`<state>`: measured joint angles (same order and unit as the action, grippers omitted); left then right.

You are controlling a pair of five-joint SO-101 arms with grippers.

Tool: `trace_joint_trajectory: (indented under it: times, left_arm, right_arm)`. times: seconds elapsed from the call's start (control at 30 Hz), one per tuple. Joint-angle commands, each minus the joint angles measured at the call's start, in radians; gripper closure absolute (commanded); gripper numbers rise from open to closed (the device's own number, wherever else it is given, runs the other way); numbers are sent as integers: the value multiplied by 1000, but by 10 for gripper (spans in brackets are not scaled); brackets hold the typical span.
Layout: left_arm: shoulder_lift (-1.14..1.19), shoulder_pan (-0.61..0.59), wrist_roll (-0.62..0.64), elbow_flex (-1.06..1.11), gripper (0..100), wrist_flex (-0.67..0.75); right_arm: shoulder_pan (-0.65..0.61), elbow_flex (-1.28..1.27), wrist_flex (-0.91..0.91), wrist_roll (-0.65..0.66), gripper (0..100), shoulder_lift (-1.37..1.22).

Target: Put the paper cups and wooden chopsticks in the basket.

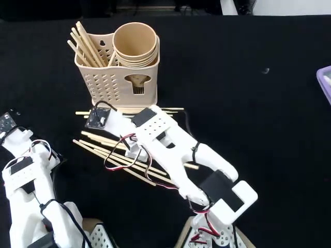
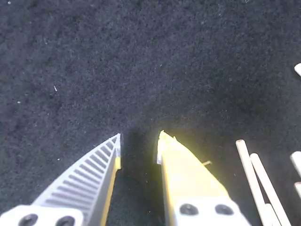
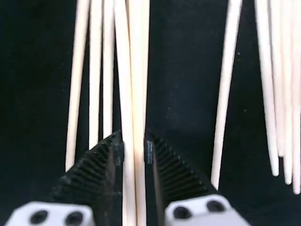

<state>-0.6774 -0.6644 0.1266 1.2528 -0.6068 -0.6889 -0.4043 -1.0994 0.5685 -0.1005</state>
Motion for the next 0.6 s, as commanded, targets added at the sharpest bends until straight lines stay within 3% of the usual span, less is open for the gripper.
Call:
trace_joint_trajectory:
  times: [0.0, 0.17, 0.33, 0.57]
  left_arm:
    - [-21, 15, 2, -5, 866, 8]
    - [-21, 15, 2, -5, 866, 8]
    - [-21, 15, 2, -5, 866, 8]
    - [-21, 15, 2, -5, 866, 8]
  right_arm:
    - [14, -18, 23, -48, 984, 58]
    - [14, -114, 140, -44, 924, 58]
    - [15, -148, 181, -43, 986, 67]
    - [15, -131, 176, -51, 988, 110]
